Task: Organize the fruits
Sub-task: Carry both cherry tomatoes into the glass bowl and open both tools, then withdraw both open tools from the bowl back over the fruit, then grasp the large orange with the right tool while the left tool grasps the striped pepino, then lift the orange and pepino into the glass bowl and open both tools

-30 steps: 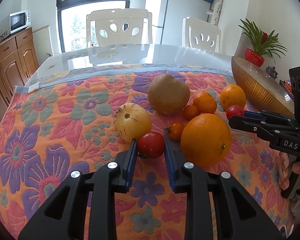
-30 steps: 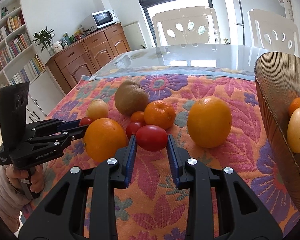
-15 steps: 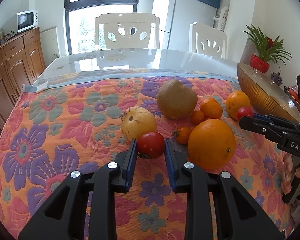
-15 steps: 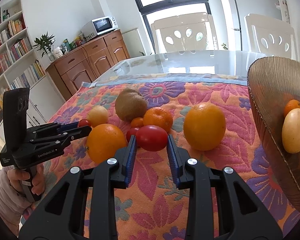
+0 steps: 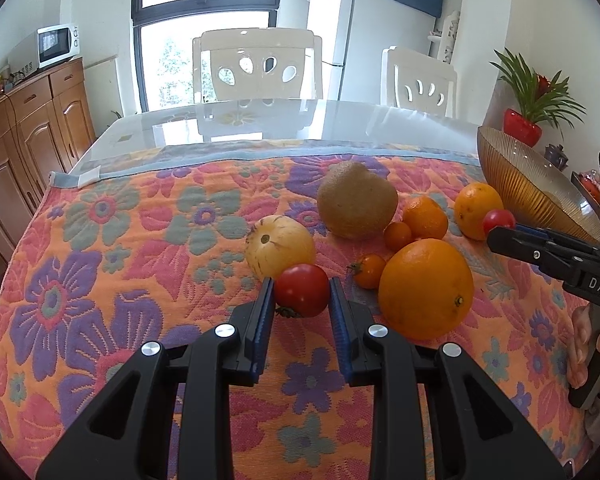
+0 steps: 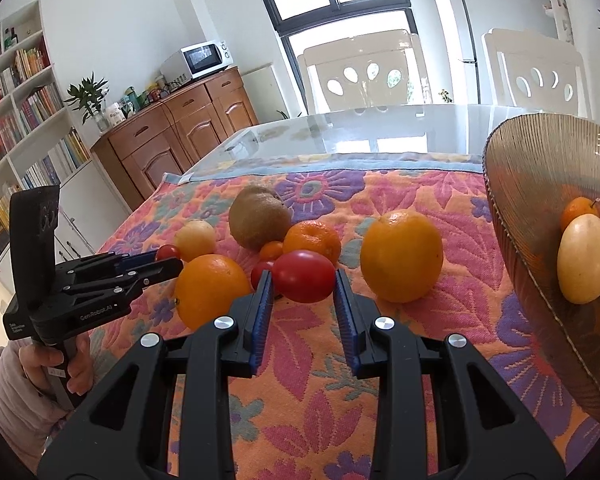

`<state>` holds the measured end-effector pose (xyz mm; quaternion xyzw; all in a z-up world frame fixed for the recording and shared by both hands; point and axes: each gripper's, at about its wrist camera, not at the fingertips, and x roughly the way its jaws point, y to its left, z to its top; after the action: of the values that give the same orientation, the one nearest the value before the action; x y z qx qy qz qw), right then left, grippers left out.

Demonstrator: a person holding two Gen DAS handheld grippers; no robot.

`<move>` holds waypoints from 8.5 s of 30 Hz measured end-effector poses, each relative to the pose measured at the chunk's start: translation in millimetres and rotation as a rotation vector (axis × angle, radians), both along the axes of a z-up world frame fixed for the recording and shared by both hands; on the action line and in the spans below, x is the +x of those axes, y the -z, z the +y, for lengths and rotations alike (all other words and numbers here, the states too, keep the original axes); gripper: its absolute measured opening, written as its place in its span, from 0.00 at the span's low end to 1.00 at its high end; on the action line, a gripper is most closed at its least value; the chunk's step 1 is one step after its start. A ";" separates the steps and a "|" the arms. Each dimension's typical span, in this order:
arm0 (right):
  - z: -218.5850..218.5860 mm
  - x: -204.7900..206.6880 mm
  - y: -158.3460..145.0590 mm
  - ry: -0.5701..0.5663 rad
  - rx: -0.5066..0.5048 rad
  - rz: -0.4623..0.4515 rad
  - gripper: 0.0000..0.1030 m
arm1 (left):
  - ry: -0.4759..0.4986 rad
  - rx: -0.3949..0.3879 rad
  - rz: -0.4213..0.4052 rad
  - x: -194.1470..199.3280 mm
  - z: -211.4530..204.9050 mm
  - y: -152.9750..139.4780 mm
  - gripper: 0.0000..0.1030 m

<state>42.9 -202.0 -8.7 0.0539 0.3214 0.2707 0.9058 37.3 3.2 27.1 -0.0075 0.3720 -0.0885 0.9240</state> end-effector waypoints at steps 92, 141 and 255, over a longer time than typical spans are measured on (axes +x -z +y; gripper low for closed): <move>-9.6 17.5 -66.0 0.127 -0.001 0.146 0.97 | -0.082 -0.007 0.118 56.3 1.2 -68.5 0.95; 110.5 27.0 34.3 -0.059 -0.402 0.110 0.97 | 0.007 0.134 0.164 67.7 9.1 24.5 0.95; -19.5 10.5 -81.8 0.175 -0.028 -0.041 0.58 | -0.067 0.139 0.024 58.6 -18.2 -45.4 0.42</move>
<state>53.4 -221.6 73.1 0.0636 0.3007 0.1869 0.9330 96.0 -15.0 72.6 0.0432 0.3879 -0.0312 0.9202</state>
